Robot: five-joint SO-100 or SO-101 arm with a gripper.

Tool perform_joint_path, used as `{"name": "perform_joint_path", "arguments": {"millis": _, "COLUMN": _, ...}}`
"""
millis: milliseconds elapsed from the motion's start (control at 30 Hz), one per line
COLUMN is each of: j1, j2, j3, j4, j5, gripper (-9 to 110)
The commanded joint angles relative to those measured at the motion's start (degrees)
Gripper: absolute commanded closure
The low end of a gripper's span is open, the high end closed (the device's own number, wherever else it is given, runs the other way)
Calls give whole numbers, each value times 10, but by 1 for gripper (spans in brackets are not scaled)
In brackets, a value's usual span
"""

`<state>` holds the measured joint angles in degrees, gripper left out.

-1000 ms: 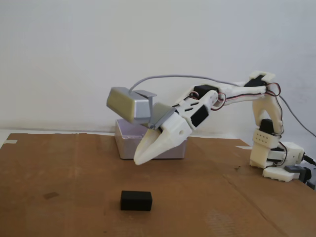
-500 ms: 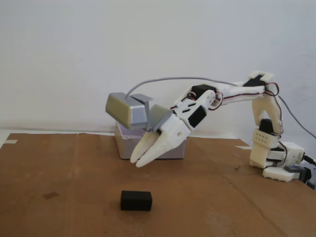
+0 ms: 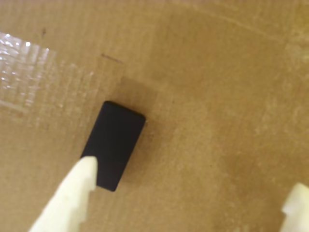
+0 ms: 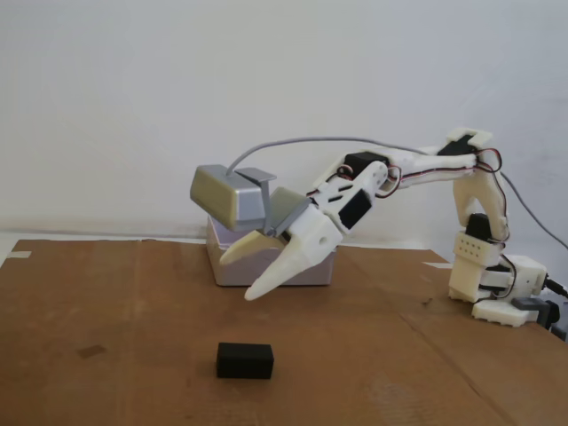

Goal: Grasp a block and put it in the box.

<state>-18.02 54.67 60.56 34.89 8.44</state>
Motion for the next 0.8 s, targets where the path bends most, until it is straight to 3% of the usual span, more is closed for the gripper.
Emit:
{"name": "perform_joint_path", "arguments": {"millis": 0, "j1": -12, "j2": 32, "j3": -63, "j4": -2, "j5": 3, "gripper": 52}}
{"name": "perform_joint_path", "arguments": {"millis": 767, "j1": -43, "j2": -9, "j3": -71, "j4": -2, "j5": 26, "gripper": 52}}
